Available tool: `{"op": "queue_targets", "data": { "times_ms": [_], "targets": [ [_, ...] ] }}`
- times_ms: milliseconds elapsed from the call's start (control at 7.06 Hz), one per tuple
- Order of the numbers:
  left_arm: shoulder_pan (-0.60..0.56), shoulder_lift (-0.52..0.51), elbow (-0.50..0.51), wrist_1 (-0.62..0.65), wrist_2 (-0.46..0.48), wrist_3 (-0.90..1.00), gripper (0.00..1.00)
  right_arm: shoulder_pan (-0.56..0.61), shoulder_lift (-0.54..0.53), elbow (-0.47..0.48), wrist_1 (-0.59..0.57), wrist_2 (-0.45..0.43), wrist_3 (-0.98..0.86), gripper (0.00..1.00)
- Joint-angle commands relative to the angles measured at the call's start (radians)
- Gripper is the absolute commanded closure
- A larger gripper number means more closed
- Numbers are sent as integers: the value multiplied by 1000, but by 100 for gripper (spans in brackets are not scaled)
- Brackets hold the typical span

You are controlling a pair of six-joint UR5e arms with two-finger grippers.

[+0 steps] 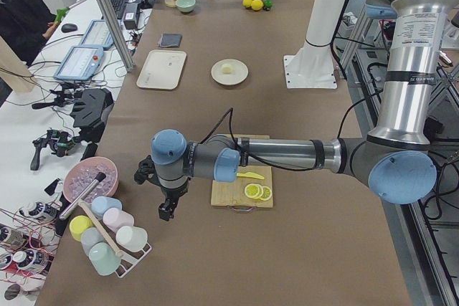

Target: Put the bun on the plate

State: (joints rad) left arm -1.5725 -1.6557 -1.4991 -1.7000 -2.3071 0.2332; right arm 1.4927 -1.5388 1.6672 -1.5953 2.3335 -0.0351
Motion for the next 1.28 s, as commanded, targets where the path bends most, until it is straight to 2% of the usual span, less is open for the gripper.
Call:
{"op": "queue_targets", "data": {
  "times_ms": [0, 425, 708, 850, 1133],
  "targets": [
    [5, 2, -10, 0, 0, 0, 2, 1, 0, 12, 0, 9, 1, 0],
    [5, 7, -10, -1, -2, 1, 2, 8, 41, 28, -6, 15, 1, 0],
    [6, 17, -12, -36, 2, 3, 2, 12, 19, 62, -8, 15, 1, 0],
    [5, 19, -13, -55, 8, 6, 2, 11, -35, 80, 0, 13, 1, 0],
    [-1, 14, -28, -55, 32, 6, 2, 9, -41, 81, 0, 20, 3, 0]
  ]
}}
